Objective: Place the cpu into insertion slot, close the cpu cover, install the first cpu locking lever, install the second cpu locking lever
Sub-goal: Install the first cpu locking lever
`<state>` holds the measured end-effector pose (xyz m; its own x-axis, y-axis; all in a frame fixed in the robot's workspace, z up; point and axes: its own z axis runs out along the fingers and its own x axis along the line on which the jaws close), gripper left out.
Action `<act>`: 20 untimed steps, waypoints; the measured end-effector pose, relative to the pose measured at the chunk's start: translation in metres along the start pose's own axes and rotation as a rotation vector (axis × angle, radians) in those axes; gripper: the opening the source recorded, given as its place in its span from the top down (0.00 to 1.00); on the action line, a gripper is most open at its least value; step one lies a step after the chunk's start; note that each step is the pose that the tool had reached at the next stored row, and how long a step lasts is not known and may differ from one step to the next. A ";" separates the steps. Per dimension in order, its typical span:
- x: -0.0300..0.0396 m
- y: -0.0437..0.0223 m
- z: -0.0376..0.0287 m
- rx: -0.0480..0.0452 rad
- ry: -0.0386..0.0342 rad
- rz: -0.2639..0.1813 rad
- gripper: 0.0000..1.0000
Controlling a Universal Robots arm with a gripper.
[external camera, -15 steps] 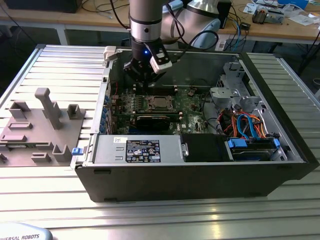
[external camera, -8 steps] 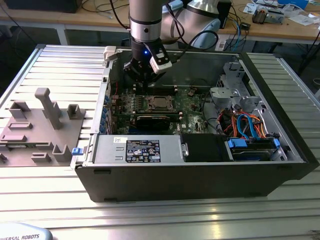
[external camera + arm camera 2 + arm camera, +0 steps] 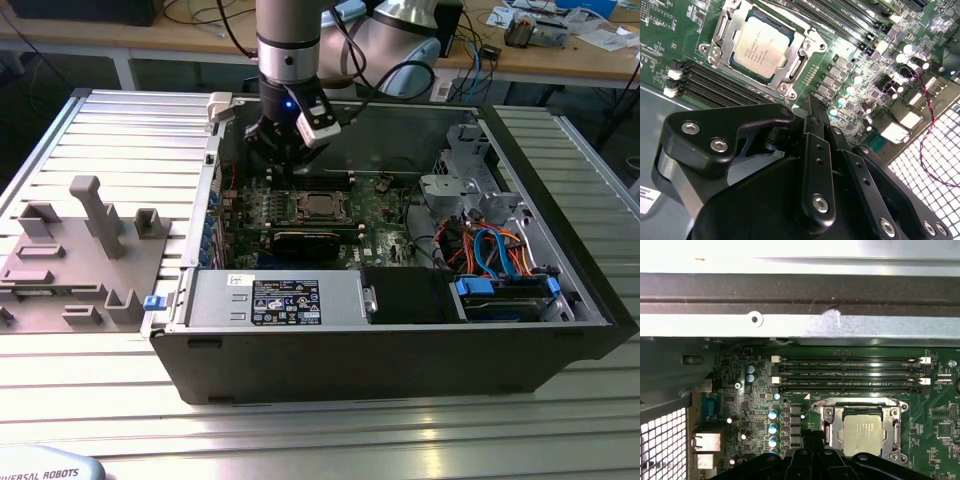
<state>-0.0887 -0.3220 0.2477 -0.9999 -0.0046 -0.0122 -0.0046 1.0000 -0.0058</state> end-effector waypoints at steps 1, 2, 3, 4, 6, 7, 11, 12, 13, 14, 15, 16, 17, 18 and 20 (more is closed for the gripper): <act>0.0003 0.0004 0.0000 0.0000 0.0000 0.000 0.89; 0.0011 0.0014 0.0000 0.0000 0.0001 0.000 0.89; 0.0020 0.0021 0.0000 0.0000 0.0001 0.000 0.89; 0.0036 0.0029 0.0000 0.0000 0.0001 -0.001 0.89; 0.0064 0.0035 0.0000 -0.0003 -0.0002 -0.002 0.89; 0.0079 0.0036 0.0000 -0.0002 -0.0001 -0.003 0.89; 0.0120 0.0063 -0.0002 -0.0001 0.0000 -0.013 0.89; 0.0122 0.0073 -0.0001 -0.0003 -0.0001 -0.016 0.89; 0.0124 0.0080 -0.0001 -0.0003 -0.0001 -0.019 0.89; 0.0127 0.0088 -0.0001 -0.0004 -0.0001 -0.022 0.89; 0.0129 0.0095 -0.0001 -0.0004 -0.0001 -0.024 0.89; 0.0131 0.0100 -0.0002 -0.0006 -0.0001 -0.026 0.89; 0.0133 0.0105 -0.0002 -0.0008 -0.0001 -0.028 0.89; 0.0137 0.0113 -0.0002 -0.0010 -0.0002 -0.030 0.89; 0.0139 0.0127 -0.0003 -0.0012 -0.0001 -0.033 0.89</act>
<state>-0.1027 -0.3094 0.2477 -0.9992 -0.0377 -0.0122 -0.0377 0.9993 -0.0050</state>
